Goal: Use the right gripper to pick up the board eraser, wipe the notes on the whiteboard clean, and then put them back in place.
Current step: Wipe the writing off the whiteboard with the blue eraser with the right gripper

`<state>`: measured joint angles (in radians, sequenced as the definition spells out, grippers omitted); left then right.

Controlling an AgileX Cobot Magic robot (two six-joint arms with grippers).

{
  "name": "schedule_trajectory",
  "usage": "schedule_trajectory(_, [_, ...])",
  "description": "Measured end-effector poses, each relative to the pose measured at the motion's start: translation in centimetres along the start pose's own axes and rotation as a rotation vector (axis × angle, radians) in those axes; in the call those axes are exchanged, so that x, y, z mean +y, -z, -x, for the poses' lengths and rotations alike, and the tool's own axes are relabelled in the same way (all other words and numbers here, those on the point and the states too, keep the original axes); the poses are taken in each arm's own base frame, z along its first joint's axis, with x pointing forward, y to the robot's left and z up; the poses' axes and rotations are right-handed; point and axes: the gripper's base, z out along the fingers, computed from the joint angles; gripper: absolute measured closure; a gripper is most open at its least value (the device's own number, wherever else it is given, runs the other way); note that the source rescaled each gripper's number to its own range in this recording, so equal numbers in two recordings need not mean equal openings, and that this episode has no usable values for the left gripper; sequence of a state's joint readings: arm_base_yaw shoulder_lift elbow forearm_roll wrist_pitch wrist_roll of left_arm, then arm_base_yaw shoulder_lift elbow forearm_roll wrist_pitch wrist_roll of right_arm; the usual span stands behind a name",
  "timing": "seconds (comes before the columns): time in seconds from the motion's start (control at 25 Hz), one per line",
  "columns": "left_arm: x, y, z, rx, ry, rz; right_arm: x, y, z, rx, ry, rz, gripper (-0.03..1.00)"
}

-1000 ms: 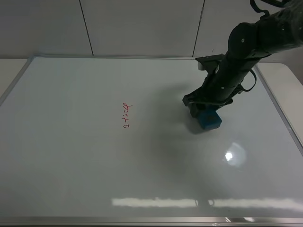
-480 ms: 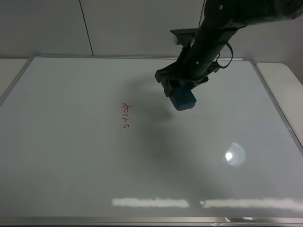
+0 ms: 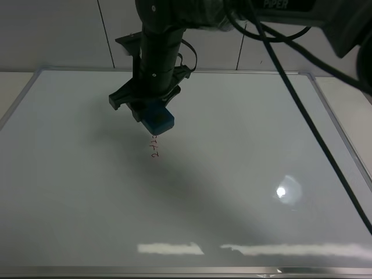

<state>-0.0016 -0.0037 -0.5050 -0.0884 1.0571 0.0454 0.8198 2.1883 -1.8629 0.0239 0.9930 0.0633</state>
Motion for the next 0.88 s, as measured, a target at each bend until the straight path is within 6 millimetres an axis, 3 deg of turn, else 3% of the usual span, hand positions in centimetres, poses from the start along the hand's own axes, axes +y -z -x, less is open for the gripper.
schedule_trajectory(0.2, [0.0, 0.0, 0.0, 0.0, 0.0, 0.0, 4.4, -2.9, 1.0, 0.041, 0.115, 0.018, 0.93])
schedule_trajectory(0.36, [0.0, 0.0, 0.0, 0.0, 0.0, 0.0, 6.4, -5.4, 0.5, 0.086, 0.174, 0.025, 0.93])
schedule_trajectory(0.52, [0.0, 0.0, 0.0, 0.0, 0.0, 0.0, 6.6, -6.8, -0.1, 0.131, 0.199, 0.022, 0.93])
schedule_trajectory(0.88, [0.0, 0.0, 0.0, 0.0, 0.0, 0.0, 6.2, -7.6, -0.5, 0.156, 0.222, -0.019, 0.93])
